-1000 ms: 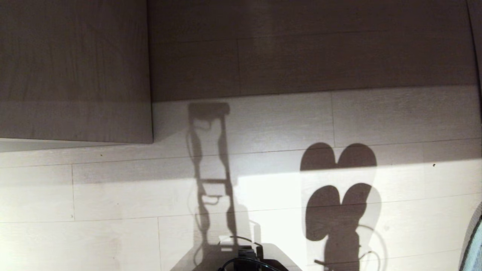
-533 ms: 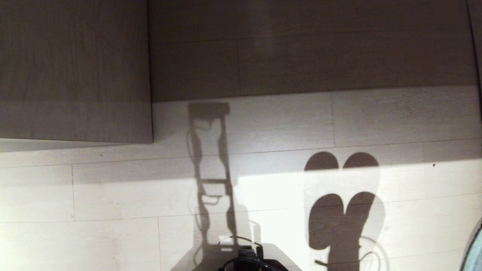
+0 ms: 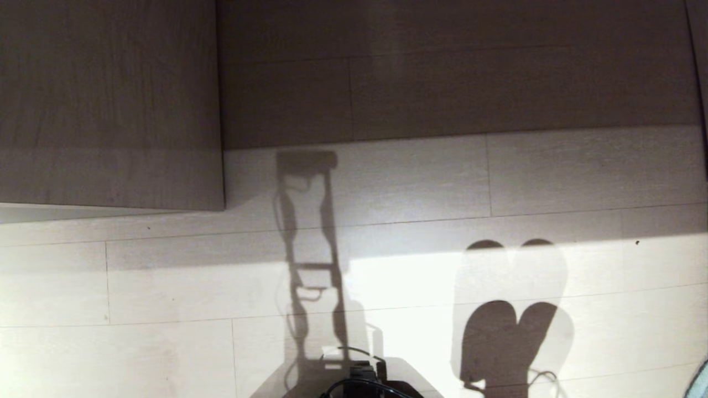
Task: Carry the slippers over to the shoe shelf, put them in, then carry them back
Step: Place the slippers into the shoe cabinet
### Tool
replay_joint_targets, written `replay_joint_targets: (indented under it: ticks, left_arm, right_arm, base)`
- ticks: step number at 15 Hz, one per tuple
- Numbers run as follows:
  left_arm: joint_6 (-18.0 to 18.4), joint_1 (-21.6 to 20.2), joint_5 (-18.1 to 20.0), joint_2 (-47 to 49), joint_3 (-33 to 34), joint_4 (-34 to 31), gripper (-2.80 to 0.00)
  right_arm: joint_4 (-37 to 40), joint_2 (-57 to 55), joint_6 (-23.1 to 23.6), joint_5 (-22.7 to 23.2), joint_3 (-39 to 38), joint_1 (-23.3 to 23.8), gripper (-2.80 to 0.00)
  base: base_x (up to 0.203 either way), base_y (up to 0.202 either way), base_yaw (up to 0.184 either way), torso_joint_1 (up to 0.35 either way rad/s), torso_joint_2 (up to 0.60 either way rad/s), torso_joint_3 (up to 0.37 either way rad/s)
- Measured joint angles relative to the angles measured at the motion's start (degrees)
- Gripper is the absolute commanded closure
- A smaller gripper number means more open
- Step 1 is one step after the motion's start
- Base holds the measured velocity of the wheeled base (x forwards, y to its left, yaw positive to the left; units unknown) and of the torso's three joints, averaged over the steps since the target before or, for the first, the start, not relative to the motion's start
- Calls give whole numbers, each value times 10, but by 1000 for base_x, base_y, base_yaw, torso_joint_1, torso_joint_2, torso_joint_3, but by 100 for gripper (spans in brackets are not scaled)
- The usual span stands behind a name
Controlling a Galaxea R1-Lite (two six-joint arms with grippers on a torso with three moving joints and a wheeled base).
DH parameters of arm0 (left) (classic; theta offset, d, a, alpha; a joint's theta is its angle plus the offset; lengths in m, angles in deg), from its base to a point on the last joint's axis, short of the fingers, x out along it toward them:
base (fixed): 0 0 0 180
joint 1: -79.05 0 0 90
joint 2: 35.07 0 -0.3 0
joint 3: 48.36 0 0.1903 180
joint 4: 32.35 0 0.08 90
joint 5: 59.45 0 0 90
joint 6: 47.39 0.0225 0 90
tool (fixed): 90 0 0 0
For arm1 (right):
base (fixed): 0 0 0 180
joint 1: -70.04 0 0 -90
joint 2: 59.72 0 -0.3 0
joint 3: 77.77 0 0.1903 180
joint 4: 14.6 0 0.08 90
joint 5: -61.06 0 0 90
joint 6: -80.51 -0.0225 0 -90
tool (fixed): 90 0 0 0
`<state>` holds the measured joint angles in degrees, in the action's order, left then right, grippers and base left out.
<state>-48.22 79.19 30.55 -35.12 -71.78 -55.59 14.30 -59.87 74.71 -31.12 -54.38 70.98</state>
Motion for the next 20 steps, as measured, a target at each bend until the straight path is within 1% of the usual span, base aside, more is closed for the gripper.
replay_joint_targets:
  ticks: [11, 20]
  left_arm:
    - [-1, 0, 0, 0, 0, -1, 0]
    - [-1, 0, 0, 0, 0, -1, 0]
  right_arm:
    - [2, 3, 0, 1, 0, 0, 0]
    - [2, 3, -1, 1, 0, -1, 0]
  base:
    - [0, 0, 0, 0, 0, 4]
    - [0, 0, 0, 2, 3, 182]
